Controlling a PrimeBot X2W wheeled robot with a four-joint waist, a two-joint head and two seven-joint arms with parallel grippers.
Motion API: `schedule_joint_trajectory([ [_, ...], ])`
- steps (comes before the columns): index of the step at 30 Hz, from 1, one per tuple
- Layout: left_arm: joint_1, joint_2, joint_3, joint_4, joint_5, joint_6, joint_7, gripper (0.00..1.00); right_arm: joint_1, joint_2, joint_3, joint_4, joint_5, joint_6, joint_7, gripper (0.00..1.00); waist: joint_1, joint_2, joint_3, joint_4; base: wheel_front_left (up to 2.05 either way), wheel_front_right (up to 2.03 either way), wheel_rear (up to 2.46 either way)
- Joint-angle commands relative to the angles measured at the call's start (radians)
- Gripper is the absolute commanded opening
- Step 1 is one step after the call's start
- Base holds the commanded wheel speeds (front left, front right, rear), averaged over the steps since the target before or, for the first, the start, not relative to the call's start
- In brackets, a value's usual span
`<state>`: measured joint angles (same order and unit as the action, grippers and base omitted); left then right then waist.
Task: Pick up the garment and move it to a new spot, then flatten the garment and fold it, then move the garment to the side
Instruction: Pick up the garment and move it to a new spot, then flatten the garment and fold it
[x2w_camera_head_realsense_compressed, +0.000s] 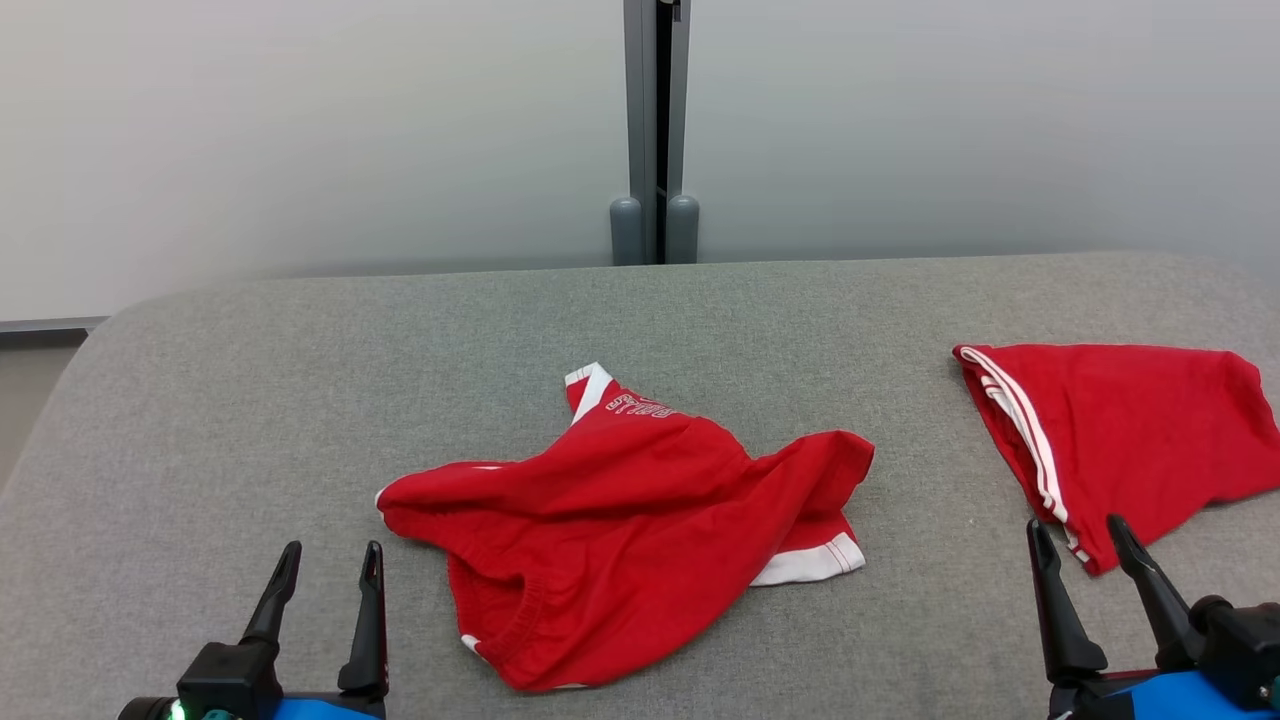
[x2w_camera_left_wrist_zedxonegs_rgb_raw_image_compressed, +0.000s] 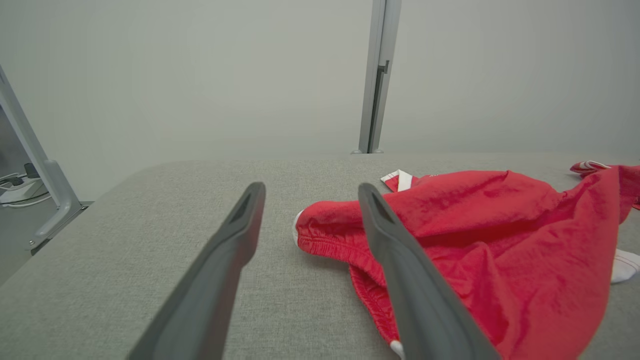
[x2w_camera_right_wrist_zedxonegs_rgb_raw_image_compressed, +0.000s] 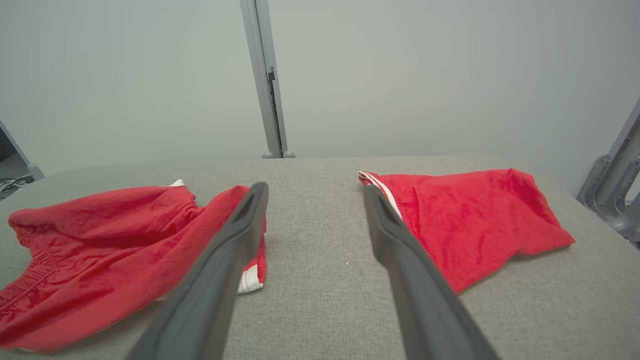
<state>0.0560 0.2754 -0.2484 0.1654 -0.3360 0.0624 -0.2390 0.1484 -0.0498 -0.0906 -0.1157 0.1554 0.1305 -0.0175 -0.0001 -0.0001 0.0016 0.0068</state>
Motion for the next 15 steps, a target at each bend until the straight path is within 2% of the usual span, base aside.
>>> schedule_joint_trajectory([
  [1,0.005,0.001,-0.004,0.000,-0.005,0.005,0.000,1.00,0.011,-0.002,-0.002,-0.008,-0.005,0.000,0.006,1.00,0.0001,0.0001,-0.001,0.000,0.00,0.00,0.00],
  [15,-0.020,0.015,-0.005,-0.001,-0.008,0.011,-0.002,1.00,-0.004,-0.002,0.004,-0.024,0.001,0.000,0.012,1.00,0.0001,0.0001,0.017,-0.012,0.00,0.00,0.00],
])
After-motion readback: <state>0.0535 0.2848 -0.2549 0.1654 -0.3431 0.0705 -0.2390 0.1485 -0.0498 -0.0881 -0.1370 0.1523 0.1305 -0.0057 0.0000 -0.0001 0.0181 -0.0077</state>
